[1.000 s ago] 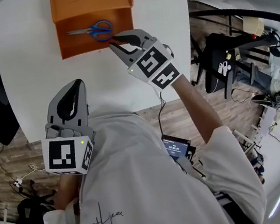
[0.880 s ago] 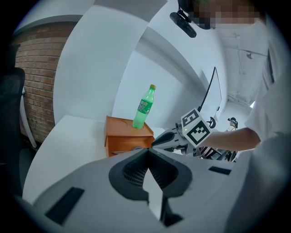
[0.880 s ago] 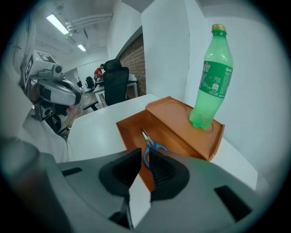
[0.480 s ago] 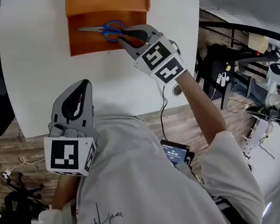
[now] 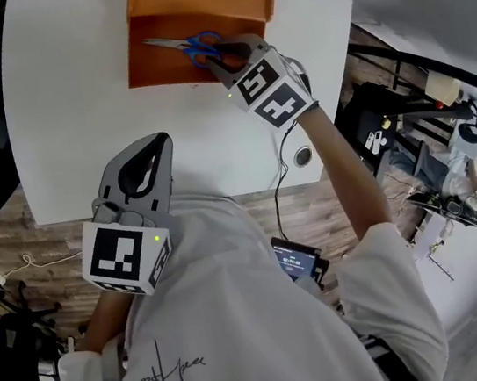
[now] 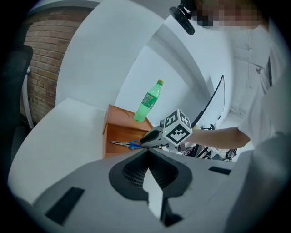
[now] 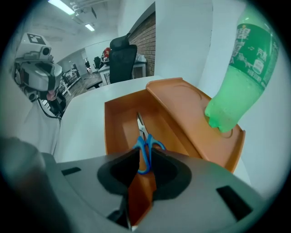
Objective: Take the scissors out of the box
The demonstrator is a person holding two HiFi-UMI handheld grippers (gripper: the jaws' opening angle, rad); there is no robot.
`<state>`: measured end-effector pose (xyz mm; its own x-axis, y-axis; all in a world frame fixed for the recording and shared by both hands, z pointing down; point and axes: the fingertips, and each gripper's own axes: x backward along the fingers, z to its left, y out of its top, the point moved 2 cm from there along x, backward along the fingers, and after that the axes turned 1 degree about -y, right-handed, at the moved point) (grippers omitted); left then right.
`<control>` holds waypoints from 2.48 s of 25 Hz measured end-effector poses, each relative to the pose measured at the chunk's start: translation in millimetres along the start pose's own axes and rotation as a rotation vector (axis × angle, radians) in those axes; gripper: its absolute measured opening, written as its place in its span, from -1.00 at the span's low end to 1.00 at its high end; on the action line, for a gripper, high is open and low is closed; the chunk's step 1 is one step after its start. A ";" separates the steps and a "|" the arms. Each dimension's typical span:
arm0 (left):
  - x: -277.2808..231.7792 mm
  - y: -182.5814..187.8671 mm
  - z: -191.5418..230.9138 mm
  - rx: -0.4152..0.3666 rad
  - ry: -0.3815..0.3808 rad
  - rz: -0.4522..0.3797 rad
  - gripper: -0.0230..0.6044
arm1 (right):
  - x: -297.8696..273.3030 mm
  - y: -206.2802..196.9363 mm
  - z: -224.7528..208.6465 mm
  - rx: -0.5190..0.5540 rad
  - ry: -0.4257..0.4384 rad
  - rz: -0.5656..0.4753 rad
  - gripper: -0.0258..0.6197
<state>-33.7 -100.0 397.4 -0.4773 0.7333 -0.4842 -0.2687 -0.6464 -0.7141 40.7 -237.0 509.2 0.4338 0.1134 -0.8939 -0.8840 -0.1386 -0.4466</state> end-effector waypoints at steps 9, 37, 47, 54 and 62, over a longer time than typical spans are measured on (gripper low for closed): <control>6.4 3.7 11.9 0.038 -0.002 -0.016 -0.92 | -13.0 2.3 7.9 0.065 0.048 0.139 -0.59; 10.8 0.9 31.2 0.068 0.009 0.000 -0.92 | -39.2 8.4 10.1 0.220 0.021 0.397 -0.61; 16.2 5.1 24.6 0.049 0.014 -0.032 -0.91 | -36.8 3.7 9.2 0.211 0.005 0.383 -0.64; 28.0 7.9 26.1 0.044 0.036 -0.066 -0.92 | -38.5 3.1 7.4 0.177 0.014 0.394 -0.64; 46.1 16.3 28.9 0.052 0.063 -0.122 -0.92 | -30.1 -5.9 18.6 0.023 0.085 0.395 -0.64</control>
<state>-84.3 -82.8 378.1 -0.3856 0.8178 -0.4272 -0.3652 -0.5604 -0.7433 29.7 -221.3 539.4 0.0716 -0.0263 -0.9971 -0.9888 -0.1328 -0.0675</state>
